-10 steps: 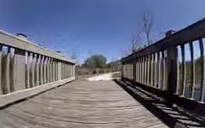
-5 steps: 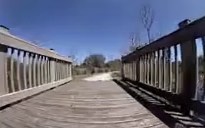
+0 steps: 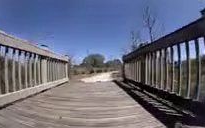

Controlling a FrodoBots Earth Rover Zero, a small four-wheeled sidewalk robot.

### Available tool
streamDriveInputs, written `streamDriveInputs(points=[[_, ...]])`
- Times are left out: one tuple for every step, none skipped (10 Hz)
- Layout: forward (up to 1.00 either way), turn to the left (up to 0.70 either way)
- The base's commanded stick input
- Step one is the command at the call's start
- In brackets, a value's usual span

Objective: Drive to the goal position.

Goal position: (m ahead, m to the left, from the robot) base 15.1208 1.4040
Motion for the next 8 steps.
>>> streamDriveInputs(points=[[0.7,0.0],[0.7,0.0],[0.7,0.0],[0.7,0.0],[0.7,0.0],[0.7,0.0],[0.7,0.0],[0.7,0.0]])
